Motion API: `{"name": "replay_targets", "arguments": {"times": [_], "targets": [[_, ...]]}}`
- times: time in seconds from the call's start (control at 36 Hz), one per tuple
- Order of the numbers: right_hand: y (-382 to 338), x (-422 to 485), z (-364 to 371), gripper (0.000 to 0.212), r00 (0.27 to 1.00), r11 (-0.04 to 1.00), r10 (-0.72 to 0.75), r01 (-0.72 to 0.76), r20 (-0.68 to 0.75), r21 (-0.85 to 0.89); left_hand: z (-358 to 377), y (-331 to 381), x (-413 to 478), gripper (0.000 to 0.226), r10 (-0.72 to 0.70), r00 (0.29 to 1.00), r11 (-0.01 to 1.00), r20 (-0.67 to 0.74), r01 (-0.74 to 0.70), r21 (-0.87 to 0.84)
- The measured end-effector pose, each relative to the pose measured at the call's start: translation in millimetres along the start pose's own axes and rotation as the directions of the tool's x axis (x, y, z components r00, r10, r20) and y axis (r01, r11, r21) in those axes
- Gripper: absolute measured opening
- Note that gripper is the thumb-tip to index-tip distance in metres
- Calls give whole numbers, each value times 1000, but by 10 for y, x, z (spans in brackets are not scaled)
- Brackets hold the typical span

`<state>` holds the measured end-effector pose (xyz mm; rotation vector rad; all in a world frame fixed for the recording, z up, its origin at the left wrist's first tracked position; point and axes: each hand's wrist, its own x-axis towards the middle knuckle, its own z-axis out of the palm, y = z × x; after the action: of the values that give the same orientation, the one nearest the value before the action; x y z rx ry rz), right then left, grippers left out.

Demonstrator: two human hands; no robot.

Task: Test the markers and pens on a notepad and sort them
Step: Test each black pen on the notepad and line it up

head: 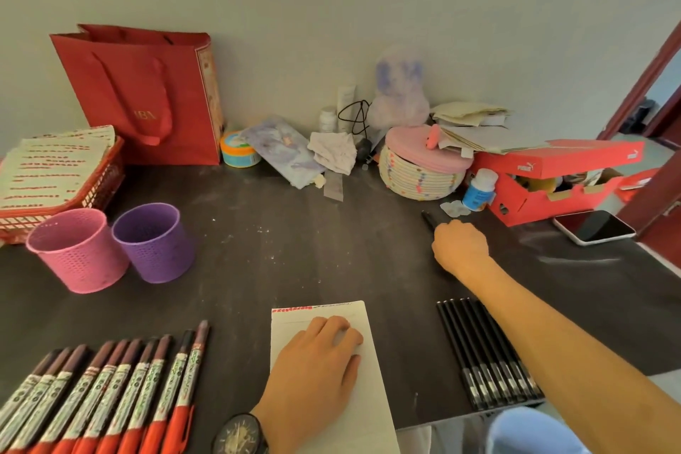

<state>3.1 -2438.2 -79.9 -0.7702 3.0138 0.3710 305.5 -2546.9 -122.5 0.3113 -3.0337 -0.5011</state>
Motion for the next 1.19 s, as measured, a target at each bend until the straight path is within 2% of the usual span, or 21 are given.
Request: {"name": "replay_targets", "arguments": {"times": [0.08, 0.25, 0.39, 0.44, 0.47, 0.5, 0.53, 0.58, 0.61, 0.67, 0.75, 0.81, 0.86, 0.94, 1.03, 1.14, 1.19], "targets": [[-137, -178, -36, 29, 997, 997, -73, 73, -14, 10, -8, -11, -42, 37, 0, 1000, 1000, -4, 0, -10], [-444, -611, -105, 24, 978, 968, -204, 208, -41, 143, 7, -54, -153, 39, 1, 1000, 1000, -27, -2, -29], [-481, -836, -182, 23, 994, 962, -92, 105, -63, 253, -51, -55, -197, 38, 14, 999, 999, -53, -16, -39], [-435, -934, -199, 16, 996, 896, -32, 67, -88, 440, -81, -60, -195, 37, -5, 998, 997, -63, 0, -74], [-414, -1001, -200, 14, 997, 801, -12, 54, -75, 597, -99, -59, -196, 37, -20, 998, 995, -67, 14, -99], [-406, -1095, -203, 13, 999, 638, -11, 39, -42, 769, -124, -55, -194, 37, -43, 996, 990, -73, 32, -138], [-410, -1217, -204, 13, 1000, 426, -28, 14, -2, 905, -150, -41, -196, 37, -71, 994, 980, -83, 53, -194], [-445, -1515, -178, 12, 995, 32, -81, -48, 50, 998, -205, 13, -211, 38, -126, 987, 938, -104, 85, -336], [-466, -1663, -135, 17, 992, -104, -112, -65, 53, 992, -233, 54, -224, 39, -154, 982, 905, -108, 96, -415], [-527, -1941, -24, 31, 985, -268, -168, -94, 49, 959, -281, 135, -255, 47, -194, 977, 820, -84, 114, -561], [-659, -2263, 118, 32, 975, -388, -215, -141, 59, 911, -332, 235, -306, 44, -132, 991, 725, 18, 109, -680], [-737, -2405, 170, 30, 977, -388, -208, -130, 51, 913, -344, 271, -352, 34, -74, 994, 675, 78, 107, -730], [-776, -2495, 200, 30, 984, -335, -170, -103, 47, 937, -344, 280, -399, 32, -47, 992, 673, 115, 117, -731], [-794, -2561, 194, 29, 990, -265, -136, -81, 46, 961, -335, 252, -431, 33, -28, 994, 746, 105, 91, -660], [-809, -2588, 155, 31, 991, -284, -132, -72, 35, 956, -323, 220, -444, 33, -38, 995, 852, 92, 80, -517], [-835, -2587, 72, 27, 993, -164, -103, 39, -57, 986, -278, 187, -463, 41, -53, 998, 897, 17, 55, -439], [-860, -2586, 36, 29, 993, -163, -93, 52, -67, 985, -260, 187, -464, 50, -65, 998, 885, -18, 49, -463]]}}
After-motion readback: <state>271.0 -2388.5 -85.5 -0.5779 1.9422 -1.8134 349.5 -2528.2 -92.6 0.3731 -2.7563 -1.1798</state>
